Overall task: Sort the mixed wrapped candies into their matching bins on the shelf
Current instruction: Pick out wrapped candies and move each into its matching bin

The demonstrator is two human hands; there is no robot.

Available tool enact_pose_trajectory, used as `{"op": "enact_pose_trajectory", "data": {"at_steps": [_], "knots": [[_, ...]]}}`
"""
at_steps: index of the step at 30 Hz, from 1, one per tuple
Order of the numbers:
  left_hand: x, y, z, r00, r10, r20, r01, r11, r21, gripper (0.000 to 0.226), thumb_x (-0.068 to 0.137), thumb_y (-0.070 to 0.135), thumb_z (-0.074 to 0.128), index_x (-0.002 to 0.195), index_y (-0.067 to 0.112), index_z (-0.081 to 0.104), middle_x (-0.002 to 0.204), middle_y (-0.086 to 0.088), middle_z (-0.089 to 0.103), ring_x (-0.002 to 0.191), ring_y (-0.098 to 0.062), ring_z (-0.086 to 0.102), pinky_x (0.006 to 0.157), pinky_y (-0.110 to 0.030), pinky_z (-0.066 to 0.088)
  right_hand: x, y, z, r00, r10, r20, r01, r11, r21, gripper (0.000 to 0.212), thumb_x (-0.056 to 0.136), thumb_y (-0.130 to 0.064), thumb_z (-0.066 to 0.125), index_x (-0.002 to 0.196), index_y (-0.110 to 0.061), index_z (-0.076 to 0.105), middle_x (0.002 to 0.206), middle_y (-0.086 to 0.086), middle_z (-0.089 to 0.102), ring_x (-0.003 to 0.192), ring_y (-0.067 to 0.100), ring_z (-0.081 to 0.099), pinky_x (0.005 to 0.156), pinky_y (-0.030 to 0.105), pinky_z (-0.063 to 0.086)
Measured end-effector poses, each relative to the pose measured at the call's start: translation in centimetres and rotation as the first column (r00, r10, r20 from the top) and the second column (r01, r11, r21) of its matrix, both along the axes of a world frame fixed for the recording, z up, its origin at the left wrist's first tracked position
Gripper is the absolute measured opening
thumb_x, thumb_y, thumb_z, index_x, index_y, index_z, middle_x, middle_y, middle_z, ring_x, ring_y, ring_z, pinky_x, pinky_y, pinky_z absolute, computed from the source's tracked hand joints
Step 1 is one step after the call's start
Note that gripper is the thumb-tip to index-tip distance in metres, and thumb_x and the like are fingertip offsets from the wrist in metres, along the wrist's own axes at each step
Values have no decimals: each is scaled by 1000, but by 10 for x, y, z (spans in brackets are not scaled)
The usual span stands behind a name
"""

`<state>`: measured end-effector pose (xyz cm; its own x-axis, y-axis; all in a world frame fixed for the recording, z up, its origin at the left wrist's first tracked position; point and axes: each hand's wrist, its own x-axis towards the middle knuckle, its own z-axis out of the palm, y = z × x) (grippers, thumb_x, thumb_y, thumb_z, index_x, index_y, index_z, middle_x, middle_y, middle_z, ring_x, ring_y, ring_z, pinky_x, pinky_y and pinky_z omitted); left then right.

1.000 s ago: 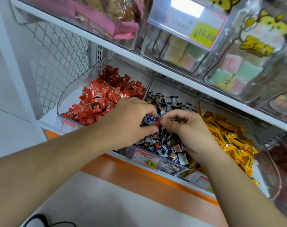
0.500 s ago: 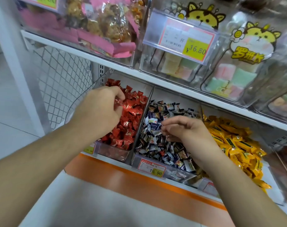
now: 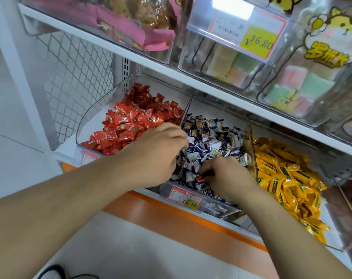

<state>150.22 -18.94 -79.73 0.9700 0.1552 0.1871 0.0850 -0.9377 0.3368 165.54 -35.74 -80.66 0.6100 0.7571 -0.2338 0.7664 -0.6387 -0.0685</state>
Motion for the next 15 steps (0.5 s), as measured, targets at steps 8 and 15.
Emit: {"op": "enact_pose_trajectory", "data": {"at_steps": [8,15], "knots": [[2,1,-2,1000,2,-26,-2,1000,-8,47,101,19,53,147,26,50,158,16,34,148,-7,12,123,-40,24,0,2,-3,998,1,-58,-1,1000,-3,38,94,-10,62,118,-36,75,125,-10,71,117,16,65,102,40,55],[2,2,-4,1000,5,-16,-5,1000,-16,41,100,18,53,140,27,53,155,18,36,146,-6,13,120,-39,26,6,1,-5,990,-14,-138,22,998,52,32,91,-7,65,104,-33,79,102,-14,75,97,8,68,92,36,59]]}}
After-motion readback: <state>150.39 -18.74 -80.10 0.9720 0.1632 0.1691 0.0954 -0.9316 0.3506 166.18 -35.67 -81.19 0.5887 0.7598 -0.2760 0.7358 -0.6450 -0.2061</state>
